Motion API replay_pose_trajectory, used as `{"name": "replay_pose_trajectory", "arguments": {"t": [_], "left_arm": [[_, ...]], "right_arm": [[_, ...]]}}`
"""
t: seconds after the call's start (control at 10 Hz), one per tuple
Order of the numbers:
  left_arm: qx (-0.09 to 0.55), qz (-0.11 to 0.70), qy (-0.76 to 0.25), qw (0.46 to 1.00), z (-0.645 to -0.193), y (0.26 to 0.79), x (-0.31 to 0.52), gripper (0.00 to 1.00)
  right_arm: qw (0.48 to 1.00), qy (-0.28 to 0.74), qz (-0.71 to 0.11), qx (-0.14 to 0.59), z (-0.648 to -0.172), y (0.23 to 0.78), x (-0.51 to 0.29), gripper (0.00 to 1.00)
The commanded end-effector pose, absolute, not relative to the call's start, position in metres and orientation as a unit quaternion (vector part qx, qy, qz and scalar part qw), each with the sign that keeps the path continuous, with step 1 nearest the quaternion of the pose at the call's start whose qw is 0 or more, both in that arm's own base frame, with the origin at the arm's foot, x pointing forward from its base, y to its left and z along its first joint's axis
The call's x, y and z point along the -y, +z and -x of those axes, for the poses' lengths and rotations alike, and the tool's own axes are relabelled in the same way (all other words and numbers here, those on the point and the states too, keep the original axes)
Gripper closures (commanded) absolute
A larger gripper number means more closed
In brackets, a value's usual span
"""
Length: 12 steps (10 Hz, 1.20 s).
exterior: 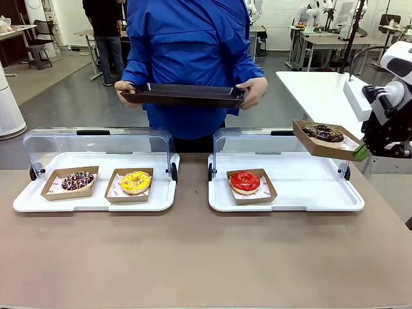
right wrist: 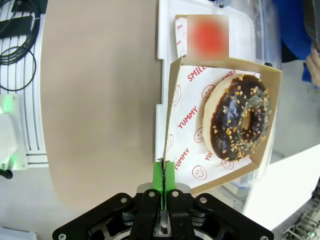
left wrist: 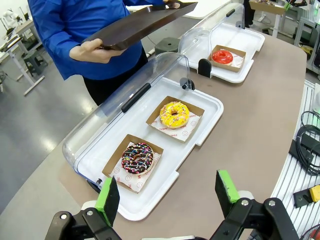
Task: Provide the desired donut to the person.
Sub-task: Place the picked Paper togo box onto the Handle tray extended by the person.
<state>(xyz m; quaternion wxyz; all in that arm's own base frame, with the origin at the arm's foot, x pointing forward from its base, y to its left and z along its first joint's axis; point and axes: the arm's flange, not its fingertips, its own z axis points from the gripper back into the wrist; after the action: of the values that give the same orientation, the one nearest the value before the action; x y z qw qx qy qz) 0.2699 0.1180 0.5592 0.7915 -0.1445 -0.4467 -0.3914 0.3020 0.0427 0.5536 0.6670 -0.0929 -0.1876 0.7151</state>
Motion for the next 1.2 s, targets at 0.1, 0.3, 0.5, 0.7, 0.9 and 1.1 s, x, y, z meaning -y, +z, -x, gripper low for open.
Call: {"name": "replay_pose_trajectory", "arguments": {"t": [0.1, 0.3, 0.5, 0.7, 0.9, 1.1], "left_arm": [[0.447, 0.145, -0.395, 0.790, -0.2697, 0.5587, -0.1186, 0.00], [0.447, 0.145, -0.395, 0.790, -0.2697, 0.5587, -0.1186, 0.00], [0.447, 0.145, -0.395, 0.790, -0.2697, 0.5587, -0.1186, 0.00], [0.447, 0.145, -0.395, 0.790, -0.2697, 0.5587, -0.1186, 0.00], [0.447, 0.145, -0.395, 0.790, -0.2697, 0.5587, -0.1186, 0.00], [0.447, 0.145, -0.395, 0.790, -0.2697, 0.5587, -0.1186, 0.00]], "right_arm": [[0.662, 0.721, 0.101, 0.181, -0.3025, 0.5530, -0.0405, 1.00], [0.662, 0.721, 0.101, 0.181, -0.3025, 0.5530, -0.0405, 1.00], [0.662, 0.721, 0.101, 0.181, -0.3025, 0.5530, -0.0405, 1.00], [0.662, 0.721, 0.101, 0.181, -0.3025, 0.5530, -0.0405, 1.00], [0.662, 0.721, 0.101, 0.181, -0.3025, 0.5530, -0.0405, 1.00], [0.662, 0.721, 0.101, 0.181, -0.3025, 0.5530, -0.0405, 1.00]]}}
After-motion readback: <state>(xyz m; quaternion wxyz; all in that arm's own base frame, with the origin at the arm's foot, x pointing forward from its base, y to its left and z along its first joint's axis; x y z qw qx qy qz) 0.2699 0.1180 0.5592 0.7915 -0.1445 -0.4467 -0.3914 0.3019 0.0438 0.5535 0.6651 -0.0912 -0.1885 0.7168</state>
